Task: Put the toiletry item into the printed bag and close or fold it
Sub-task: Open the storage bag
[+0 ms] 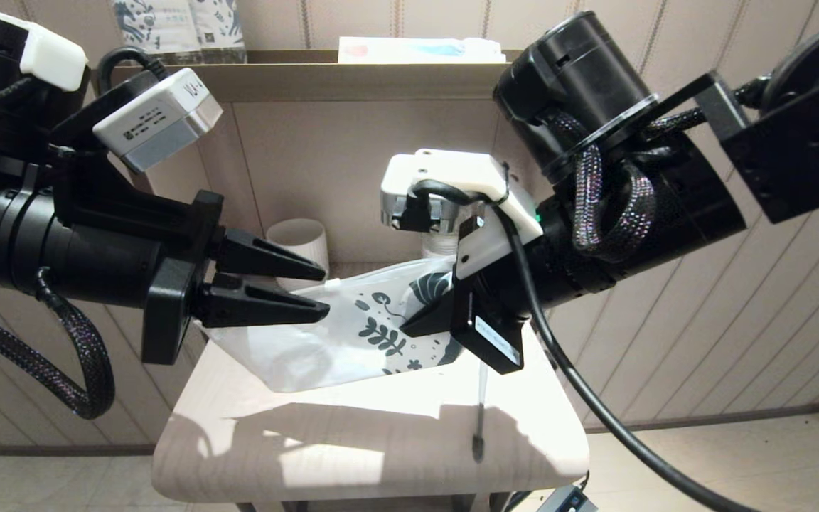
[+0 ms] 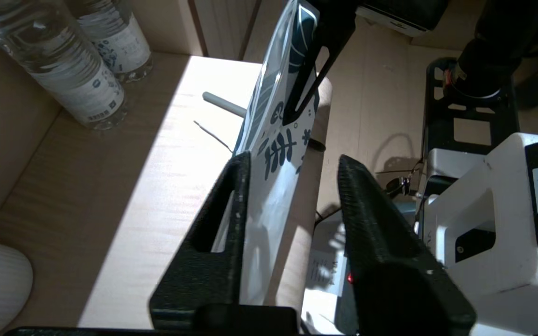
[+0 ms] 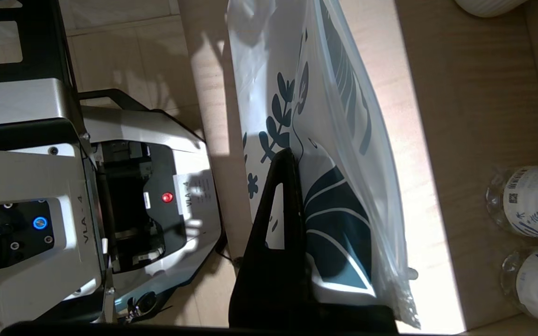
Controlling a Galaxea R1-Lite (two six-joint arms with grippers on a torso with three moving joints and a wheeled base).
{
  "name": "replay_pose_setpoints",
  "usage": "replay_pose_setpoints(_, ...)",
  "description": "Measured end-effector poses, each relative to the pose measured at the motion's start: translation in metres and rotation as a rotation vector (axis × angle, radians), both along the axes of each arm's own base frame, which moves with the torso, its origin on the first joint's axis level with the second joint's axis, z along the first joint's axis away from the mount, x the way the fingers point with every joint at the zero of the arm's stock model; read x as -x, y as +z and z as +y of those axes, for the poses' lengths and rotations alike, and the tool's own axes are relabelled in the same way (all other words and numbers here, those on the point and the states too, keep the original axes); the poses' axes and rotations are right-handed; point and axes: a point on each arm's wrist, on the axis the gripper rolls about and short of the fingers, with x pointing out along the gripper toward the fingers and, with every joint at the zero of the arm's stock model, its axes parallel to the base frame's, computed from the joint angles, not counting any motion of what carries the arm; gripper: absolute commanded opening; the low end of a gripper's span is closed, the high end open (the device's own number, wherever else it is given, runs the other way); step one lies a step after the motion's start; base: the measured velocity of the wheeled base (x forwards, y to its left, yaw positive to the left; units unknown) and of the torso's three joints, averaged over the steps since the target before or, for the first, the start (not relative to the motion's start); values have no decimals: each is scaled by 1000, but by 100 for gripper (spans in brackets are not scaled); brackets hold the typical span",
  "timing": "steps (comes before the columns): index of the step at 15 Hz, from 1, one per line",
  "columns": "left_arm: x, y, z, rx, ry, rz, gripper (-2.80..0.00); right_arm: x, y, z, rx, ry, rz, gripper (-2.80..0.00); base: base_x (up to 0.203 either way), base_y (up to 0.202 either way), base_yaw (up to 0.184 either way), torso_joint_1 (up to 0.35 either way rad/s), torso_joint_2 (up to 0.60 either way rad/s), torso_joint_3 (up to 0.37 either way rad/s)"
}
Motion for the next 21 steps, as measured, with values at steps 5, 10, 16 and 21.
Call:
replay_pose_setpoints(5,-2,-3,-1,-8,2,5,0,-2,-7,3,13,3,12,-280,0,0,0,0,0,0)
replay_pose_setpoints(10,-12,-14,-6,-32,-7,24,0,-4,-8,5,13,3,12,-280,0,0,0,0,0,0)
replay_pose_setpoints(16,-23,-16,-12,-14,-3,5,0,-5,-8,5,12,2,15,-280,0,0,0,0,0,0)
replay_pose_setpoints(21,-24,-19,-12,-17,-3,12,0,-5,-9,5,15,2,18,-280,0,0,0,0,0,0)
